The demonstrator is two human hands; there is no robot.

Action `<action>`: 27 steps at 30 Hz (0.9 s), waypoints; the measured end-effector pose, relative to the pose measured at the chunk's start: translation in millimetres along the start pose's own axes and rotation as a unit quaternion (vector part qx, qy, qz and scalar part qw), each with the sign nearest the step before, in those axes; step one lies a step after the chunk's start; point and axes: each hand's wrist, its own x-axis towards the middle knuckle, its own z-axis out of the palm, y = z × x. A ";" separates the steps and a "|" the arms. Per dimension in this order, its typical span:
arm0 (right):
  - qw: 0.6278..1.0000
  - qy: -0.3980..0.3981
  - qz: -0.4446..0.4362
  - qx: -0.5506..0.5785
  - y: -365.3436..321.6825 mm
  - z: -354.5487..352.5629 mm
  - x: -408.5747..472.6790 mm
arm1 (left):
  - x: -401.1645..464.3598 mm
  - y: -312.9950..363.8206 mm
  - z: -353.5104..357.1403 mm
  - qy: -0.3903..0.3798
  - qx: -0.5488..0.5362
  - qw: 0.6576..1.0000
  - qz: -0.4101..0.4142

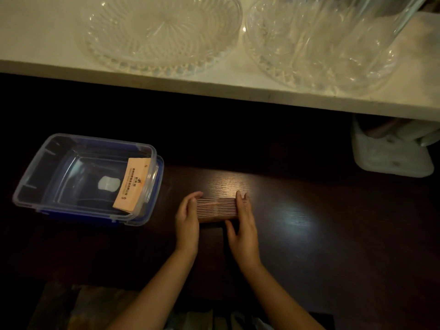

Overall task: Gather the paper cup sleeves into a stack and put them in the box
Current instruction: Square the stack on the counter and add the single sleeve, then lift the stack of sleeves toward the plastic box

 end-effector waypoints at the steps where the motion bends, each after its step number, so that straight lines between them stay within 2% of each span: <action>1: 1.000 -0.002 -0.002 -0.002 -0.2 2.3 -1.2 | -0.2 0.6 -0.2 0.012 -0.015 1.000 -0.005; 5: 0.998 -0.038 -0.022 -0.045 3.2 0.3 -1.6 | 0.0 -0.4 2.2 0.048 -0.040 0.998 -0.001; 9: 0.995 -0.041 -0.041 -0.086 3.2 -4.1 1.6 | 0.0 2.1 2.5 0.039 -0.051 0.998 -0.008; 11: 0.992 -0.053 -0.053 -0.104 3.7 -11.2 4.9 | 0.9 6.6 0.2 0.009 -0.056 0.997 -0.049; 13: 0.992 -0.078 -0.050 -0.086 2.5 -22.3 9.6 | 1.8 16.3 -8.5 -0.059 -0.053 0.994 -0.076; 16: 0.993 -0.111 -0.034 -0.009 -10.0 -44.0 18.2 | 3.5 42.6 -34.9 -0.207 0.023 0.978 -0.035; 17: 0.991 -0.129 -0.023 0.027 -17.8 -51.2 19.2 | 5.5 50.1 -42.1 -0.229 0.022 0.973 -0.025; 21: 0.955 -0.199 0.066 0.211 -50.4 -62.2 12.7 | -7.4 75.9 -52.4 -0.192 -0.156 0.967 -0.051; 24: 0.891 -0.204 0.159 0.374 -70.1 -57.4 2.0 | -34.0 76.2 -34.6 -0.169 -0.158 0.970 -0.076; 27: 0.864 -0.212 0.206 0.407 -85.3 -52.1 -6.8 | -52.1 75.4 -24.2 -0.111 -0.115 0.985 -0.072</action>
